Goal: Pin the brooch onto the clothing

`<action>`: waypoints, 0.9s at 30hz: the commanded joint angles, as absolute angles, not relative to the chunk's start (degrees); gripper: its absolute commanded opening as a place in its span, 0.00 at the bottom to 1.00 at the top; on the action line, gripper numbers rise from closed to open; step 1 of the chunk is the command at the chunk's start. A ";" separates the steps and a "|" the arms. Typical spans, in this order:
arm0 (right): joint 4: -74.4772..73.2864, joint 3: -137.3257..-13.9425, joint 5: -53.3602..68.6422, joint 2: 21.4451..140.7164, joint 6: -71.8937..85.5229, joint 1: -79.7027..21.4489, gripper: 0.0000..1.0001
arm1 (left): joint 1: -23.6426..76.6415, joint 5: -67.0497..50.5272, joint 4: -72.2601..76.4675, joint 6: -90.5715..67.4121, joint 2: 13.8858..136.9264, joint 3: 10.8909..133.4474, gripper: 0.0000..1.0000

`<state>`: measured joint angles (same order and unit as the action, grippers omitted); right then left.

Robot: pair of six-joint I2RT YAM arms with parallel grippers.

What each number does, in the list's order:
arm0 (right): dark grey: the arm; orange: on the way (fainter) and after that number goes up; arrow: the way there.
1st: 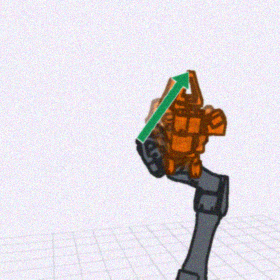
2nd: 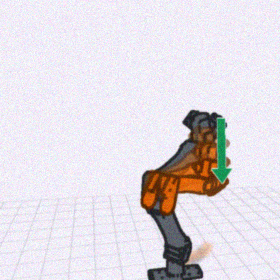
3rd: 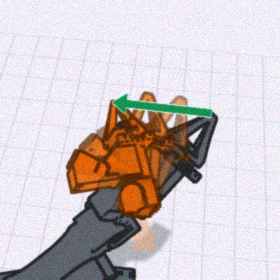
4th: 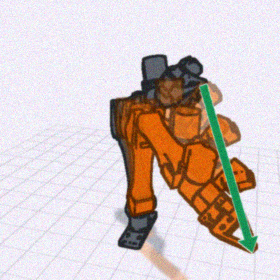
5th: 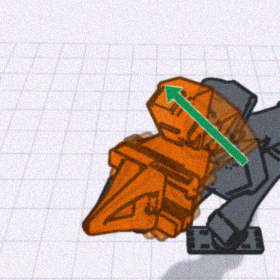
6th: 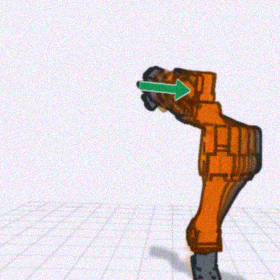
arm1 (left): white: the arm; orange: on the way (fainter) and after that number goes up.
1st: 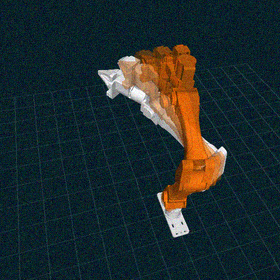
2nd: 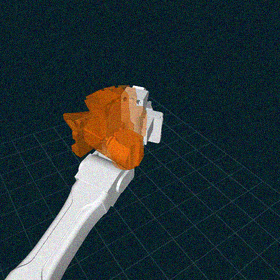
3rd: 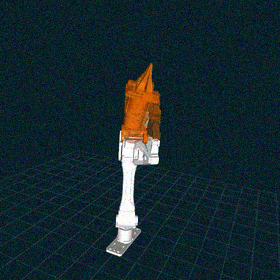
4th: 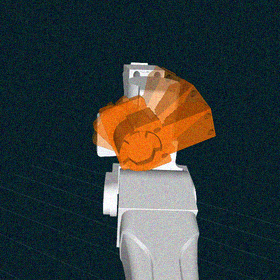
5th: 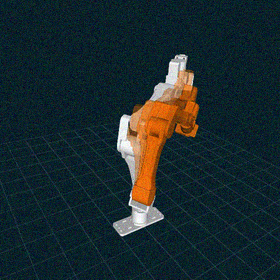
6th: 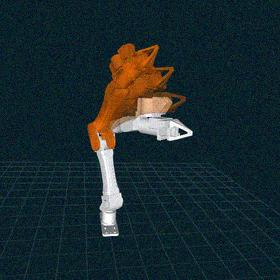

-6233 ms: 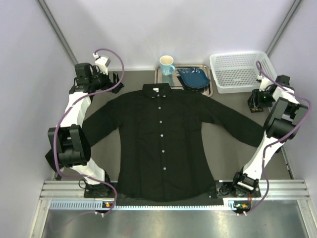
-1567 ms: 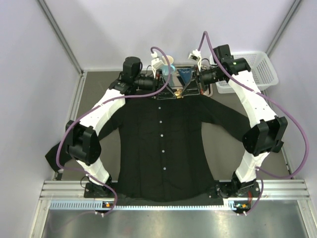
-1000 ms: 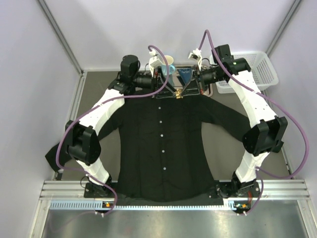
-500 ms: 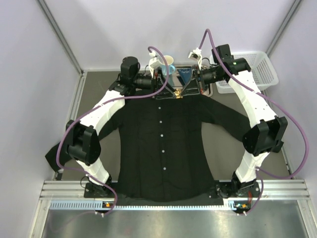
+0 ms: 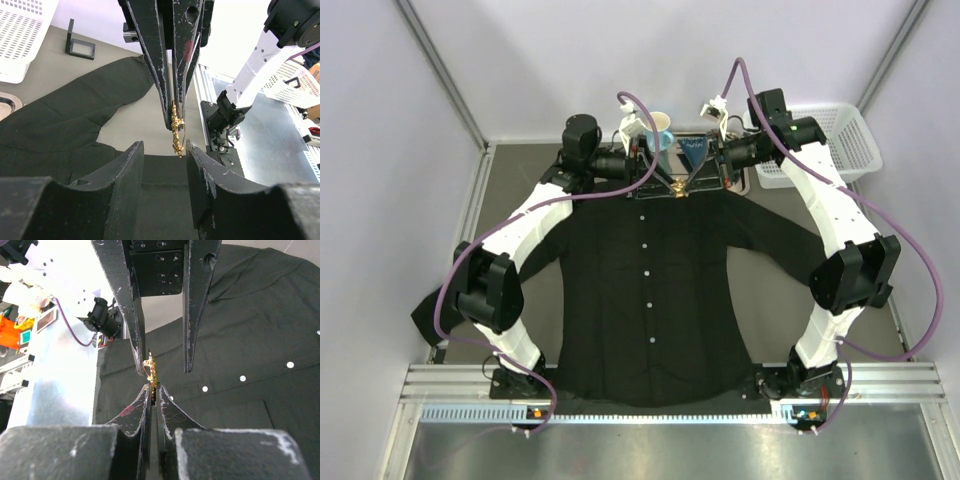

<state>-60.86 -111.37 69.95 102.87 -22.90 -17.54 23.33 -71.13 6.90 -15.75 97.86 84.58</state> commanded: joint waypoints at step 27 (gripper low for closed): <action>-58.10 -111.45 72.07 103.54 -21.01 -18.63 0.00 | 23.73 -72.24 18.28 -23.03 95.45 82.62 0.44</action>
